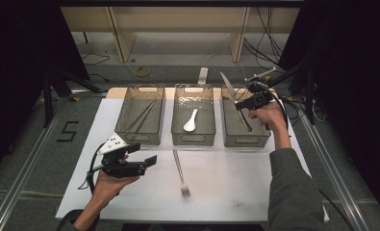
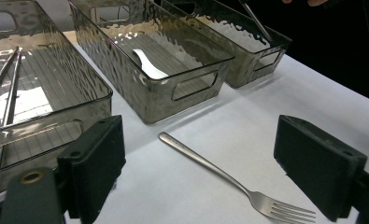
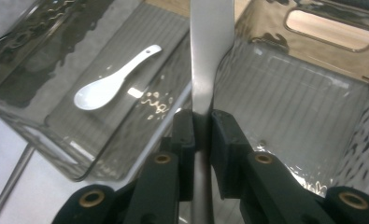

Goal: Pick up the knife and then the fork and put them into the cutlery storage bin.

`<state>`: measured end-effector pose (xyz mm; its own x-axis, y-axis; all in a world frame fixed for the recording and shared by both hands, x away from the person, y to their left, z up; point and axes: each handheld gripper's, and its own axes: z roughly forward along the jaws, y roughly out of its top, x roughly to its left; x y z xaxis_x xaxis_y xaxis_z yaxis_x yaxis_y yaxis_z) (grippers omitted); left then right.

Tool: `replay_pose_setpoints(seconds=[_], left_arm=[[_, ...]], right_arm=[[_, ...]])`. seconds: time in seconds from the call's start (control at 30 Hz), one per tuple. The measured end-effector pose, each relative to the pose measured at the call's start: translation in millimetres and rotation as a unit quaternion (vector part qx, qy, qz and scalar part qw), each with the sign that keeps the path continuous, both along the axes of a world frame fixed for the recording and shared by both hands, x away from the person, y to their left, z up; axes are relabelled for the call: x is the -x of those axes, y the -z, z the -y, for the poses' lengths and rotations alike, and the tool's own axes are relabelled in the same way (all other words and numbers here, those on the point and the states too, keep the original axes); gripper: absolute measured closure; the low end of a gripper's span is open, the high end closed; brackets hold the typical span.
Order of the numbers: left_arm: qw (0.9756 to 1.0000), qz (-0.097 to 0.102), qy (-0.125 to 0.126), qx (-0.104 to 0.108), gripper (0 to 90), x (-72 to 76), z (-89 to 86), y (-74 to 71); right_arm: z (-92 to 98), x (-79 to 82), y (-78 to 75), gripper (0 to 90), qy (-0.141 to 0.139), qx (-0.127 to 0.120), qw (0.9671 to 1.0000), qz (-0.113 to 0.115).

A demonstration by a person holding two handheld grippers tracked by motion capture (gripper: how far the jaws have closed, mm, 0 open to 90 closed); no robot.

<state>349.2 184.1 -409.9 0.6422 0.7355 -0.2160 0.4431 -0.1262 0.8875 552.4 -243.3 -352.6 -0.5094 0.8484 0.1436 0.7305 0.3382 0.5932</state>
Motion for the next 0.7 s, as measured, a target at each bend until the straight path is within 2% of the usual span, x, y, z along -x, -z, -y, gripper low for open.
replay_pose_setpoints(seconds=[0.07, 0.17, 0.7], left_arm=[[1.0, 0.0, 0.0, 0.0, 15.9, -0.1, -0.1, 0.0], [1.0, 0.0, 0.0, -0.001, 15.9, 0.2, 0.1, 0.0], [1.0, 0.0, 0.003, -0.003, 15.9, 0.5, 1.0, -0.1]], right_arm=[[1.2, -2.1, 2.6, 80.9, 0.008, 0.0, 1.0, -0.002], [1.4, -4.1, 8.1, 80.9, 0.014, 0.012, 0.9998, -0.004], [12.6, -5.7, 37.6, 80.8, 0.043, 0.011, 0.9985, -0.031]])
